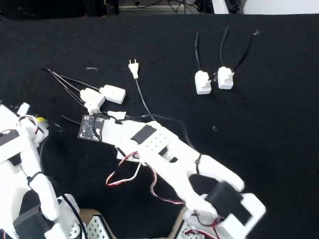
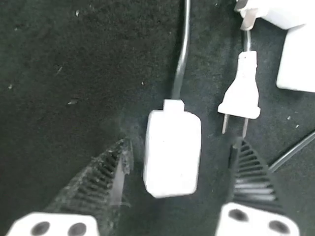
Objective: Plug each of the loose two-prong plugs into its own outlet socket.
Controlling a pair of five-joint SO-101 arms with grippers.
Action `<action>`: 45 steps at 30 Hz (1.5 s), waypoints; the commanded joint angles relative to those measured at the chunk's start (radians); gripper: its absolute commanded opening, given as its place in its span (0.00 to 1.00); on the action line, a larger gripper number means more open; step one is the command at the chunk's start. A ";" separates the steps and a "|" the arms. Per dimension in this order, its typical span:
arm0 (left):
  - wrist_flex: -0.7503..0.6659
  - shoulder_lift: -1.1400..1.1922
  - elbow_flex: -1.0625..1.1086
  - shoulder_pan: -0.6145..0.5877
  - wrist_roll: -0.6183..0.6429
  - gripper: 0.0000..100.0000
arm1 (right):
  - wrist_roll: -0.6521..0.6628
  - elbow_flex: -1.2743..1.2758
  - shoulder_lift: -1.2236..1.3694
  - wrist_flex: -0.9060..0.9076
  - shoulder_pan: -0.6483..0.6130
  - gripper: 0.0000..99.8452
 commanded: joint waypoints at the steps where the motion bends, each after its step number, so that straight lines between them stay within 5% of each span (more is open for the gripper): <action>1: -0.017 -0.025 0.013 0.070 0.011 0.24 | -0.052 -0.015 -0.131 0.064 0.011 0.31; 11: -0.018 -0.020 0.015 0.125 0.011 0.24 | -0.198 0.079 -0.130 -0.160 0.026 0.31; 19: -0.020 -0.023 0.027 0.125 0.011 0.24 | -0.206 -0.124 0.068 -0.041 0.115 0.31; 45: -0.021 -0.025 0.030 0.120 0.011 0.24 | -0.043 -0.047 0.111 -0.040 -0.041 0.31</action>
